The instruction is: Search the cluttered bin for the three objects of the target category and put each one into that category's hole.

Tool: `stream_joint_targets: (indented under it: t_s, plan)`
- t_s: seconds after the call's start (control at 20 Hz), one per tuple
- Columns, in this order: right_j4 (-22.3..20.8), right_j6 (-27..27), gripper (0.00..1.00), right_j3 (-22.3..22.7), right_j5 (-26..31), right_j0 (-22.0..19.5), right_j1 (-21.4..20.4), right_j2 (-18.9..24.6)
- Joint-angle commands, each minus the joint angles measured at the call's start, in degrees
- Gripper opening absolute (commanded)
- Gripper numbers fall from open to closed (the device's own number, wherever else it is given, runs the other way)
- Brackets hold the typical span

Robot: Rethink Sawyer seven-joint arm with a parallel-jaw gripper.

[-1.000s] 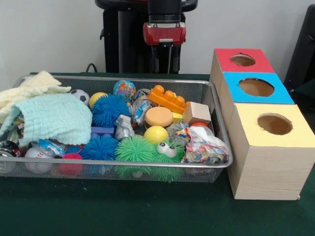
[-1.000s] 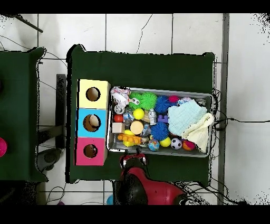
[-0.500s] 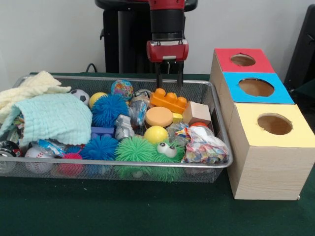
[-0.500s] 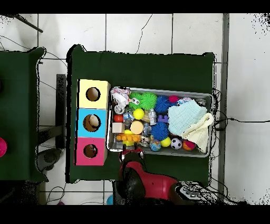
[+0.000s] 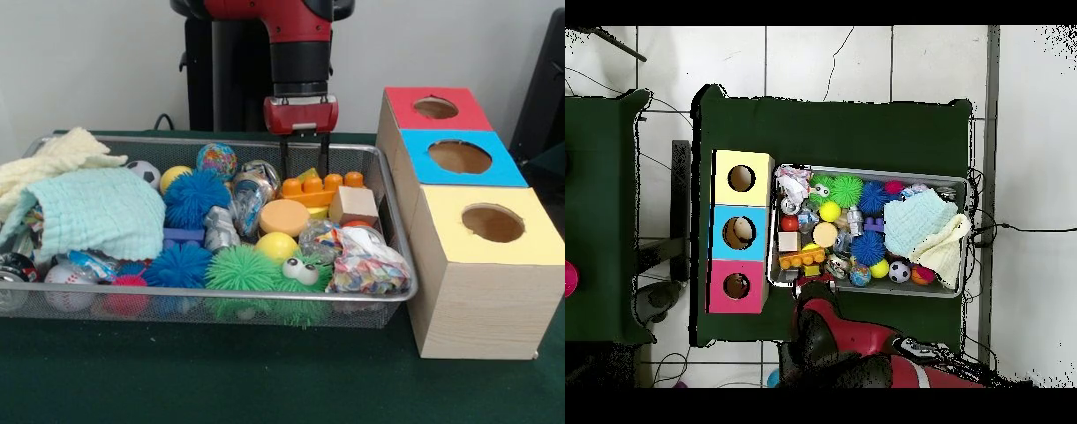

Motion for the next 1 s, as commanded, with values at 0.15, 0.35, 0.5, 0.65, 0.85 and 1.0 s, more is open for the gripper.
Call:
stream_joint_targets:
  t_s: [0.15,0.35,0.5,0.65,0.85,1.0]
  plan:
    - [2.7,12.5,1.00,-11.1,-4.9,0.6,4.7,0.7]
    - [2.6,12.4,1.00,-11.3,-4.8,0.7,5.6,0.5]
    - [2.6,12.4,1.00,-12.2,-6.0,0.9,7.1,0.2]
    - [2.5,12.2,1.00,-12.9,-6.2,0.9,8.0,0.1]
    - [1.8,11.9,1.00,-14.0,-6.8,0.6,9.3,0.3]
    - [0.8,11.9,1.00,-15.1,-7.5,-0.2,10.7,1.0]
